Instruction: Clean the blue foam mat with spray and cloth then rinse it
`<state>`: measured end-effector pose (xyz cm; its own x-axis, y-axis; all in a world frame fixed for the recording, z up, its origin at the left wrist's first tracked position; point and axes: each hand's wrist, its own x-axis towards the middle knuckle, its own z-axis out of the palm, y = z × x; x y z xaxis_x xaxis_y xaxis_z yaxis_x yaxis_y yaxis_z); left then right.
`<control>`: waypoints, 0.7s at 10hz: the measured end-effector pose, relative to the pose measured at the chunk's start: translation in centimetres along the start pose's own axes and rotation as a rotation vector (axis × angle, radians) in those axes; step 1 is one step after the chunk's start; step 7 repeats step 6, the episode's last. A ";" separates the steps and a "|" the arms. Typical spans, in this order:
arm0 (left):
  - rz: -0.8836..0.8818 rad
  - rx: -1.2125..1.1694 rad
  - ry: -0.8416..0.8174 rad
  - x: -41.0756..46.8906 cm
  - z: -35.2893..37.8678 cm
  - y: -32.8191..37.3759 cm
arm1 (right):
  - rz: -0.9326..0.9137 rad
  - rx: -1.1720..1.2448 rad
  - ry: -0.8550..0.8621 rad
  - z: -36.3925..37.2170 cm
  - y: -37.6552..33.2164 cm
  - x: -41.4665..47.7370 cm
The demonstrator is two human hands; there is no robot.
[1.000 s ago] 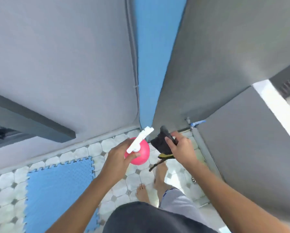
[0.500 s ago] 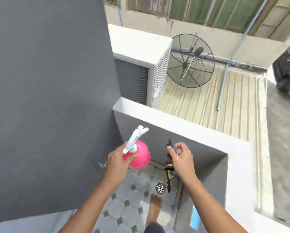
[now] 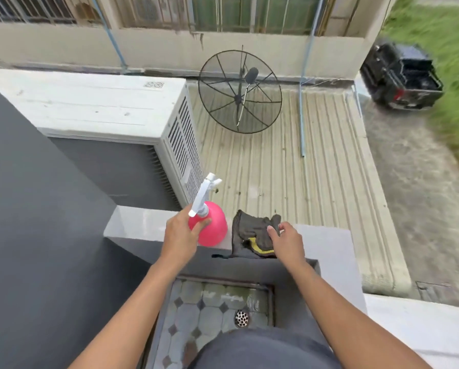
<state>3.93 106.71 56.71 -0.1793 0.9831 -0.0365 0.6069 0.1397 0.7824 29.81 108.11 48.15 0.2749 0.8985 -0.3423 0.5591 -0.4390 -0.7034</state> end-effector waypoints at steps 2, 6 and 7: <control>-0.001 -0.002 -0.005 1.1 1.4 -0.4 | -0.184 -0.258 0.287 0.0 2.3 -1.0; 0.076 0.128 -0.297 4.0 -1.6 -0.4 | -0.410 -0.570 -0.123 3.5 -2.8 -0.1; 0.076 0.128 -0.297 4.0 -1.6 -0.4 | -0.410 -0.570 -0.123 3.5 -2.8 -0.1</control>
